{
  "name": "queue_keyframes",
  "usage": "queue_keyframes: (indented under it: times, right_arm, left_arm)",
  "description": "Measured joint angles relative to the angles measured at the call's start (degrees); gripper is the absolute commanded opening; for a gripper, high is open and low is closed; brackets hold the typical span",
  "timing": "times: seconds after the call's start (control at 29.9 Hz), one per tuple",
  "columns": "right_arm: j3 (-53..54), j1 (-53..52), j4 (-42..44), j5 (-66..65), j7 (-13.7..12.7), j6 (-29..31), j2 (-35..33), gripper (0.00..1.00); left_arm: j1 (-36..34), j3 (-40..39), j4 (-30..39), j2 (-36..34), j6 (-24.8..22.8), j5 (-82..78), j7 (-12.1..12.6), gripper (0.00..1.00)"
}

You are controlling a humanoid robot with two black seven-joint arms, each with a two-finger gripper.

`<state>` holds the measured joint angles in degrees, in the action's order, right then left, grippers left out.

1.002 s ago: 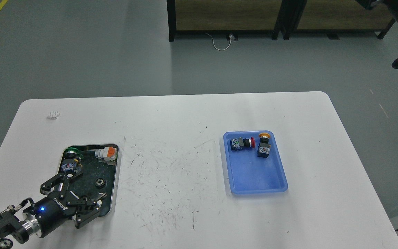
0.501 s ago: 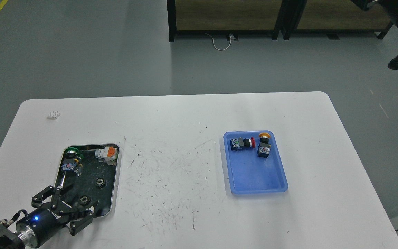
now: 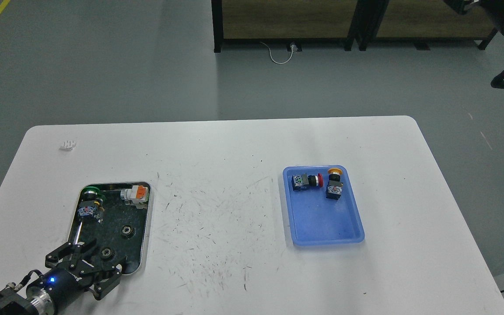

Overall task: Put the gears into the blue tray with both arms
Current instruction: 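Reach the left gripper down onto a black gear on the green board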

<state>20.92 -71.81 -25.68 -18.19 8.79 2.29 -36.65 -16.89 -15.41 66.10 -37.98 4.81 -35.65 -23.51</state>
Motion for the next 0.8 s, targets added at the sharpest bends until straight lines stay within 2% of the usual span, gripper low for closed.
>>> queue_keyframes:
  times: [0.5,0.8]
  right_arm:
    - [0.09,-0.17,0.28,0.00,0.00,-0.09,0.53,1.00]
    - [0.09,-0.17,0.44,-0.05,0.00,-0.09,0.53,1.00]
  left_arm:
    - [-0.35,0.11,-0.22,0.01,-0.35,0.06,1.71,0.54]
    - [-0.48,0.18,0.02,-0.18,-0.54,0.02,1.88,0.37]
